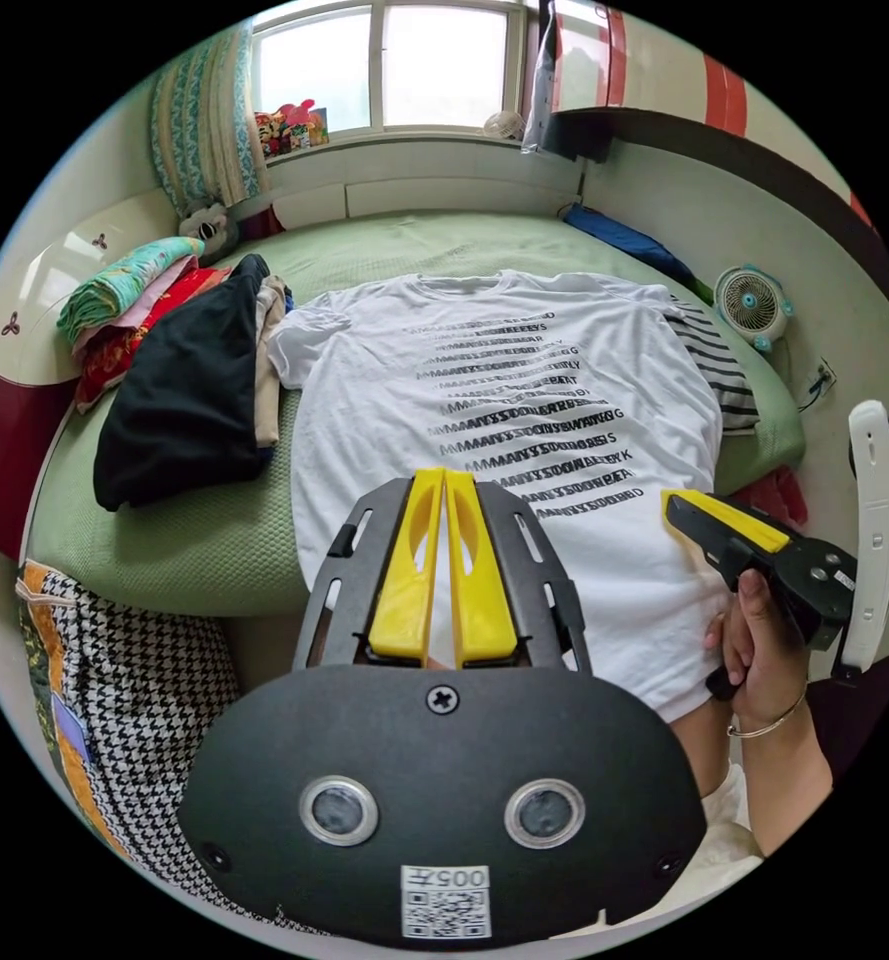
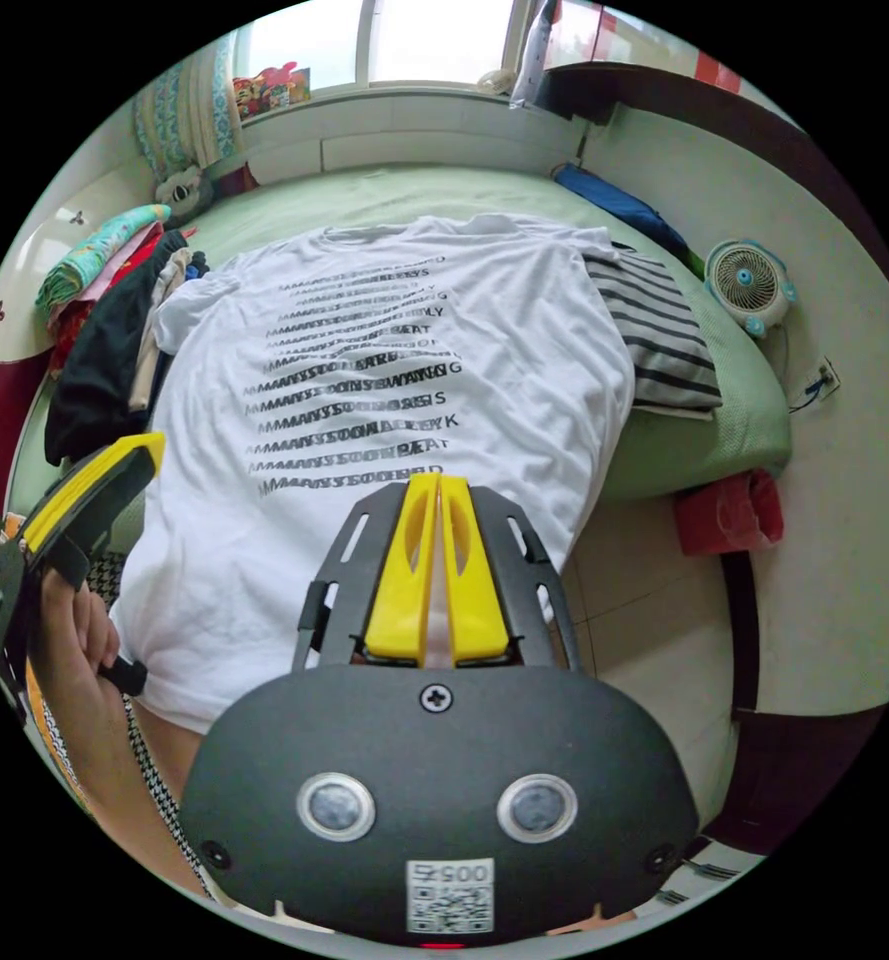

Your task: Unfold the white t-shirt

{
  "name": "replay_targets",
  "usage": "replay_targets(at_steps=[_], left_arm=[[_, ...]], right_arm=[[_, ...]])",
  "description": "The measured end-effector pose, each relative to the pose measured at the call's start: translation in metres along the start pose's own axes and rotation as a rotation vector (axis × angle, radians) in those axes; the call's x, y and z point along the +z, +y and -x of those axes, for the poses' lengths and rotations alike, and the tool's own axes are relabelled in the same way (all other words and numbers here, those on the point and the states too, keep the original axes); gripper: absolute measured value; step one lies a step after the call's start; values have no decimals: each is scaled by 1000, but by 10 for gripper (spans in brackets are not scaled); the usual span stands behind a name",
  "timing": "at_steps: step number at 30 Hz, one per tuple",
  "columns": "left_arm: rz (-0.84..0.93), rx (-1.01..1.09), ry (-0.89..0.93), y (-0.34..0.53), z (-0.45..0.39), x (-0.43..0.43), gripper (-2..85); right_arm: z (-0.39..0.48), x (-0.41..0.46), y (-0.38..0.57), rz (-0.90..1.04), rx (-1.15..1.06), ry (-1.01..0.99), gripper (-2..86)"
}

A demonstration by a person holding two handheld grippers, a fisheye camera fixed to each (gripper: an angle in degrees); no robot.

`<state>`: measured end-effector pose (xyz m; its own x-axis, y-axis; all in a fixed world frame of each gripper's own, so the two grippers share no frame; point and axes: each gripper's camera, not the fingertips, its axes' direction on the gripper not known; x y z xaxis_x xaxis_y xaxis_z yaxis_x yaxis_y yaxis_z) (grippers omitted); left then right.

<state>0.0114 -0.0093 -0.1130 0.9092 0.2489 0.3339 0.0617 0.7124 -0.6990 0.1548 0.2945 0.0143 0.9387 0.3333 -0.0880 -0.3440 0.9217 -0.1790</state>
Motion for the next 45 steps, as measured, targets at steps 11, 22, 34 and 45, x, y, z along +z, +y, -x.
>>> replay_targets(at_steps=[11,22,34,45], left_arm=[[0,-3,1,3,3,-3,-6],[4,-4,-3,3,5,-2,-6],[1,-2,-11,2,8,1,-6],[3,2,-17,-3,11,7,-6]], right_arm=[[3,-2,5,-4,-10,6,-13],[3,-3,8,-4,-14,9,-12],[4,-1,8,-3,-22,10,-13],[7,3,6,-4,-30,18,-13]])
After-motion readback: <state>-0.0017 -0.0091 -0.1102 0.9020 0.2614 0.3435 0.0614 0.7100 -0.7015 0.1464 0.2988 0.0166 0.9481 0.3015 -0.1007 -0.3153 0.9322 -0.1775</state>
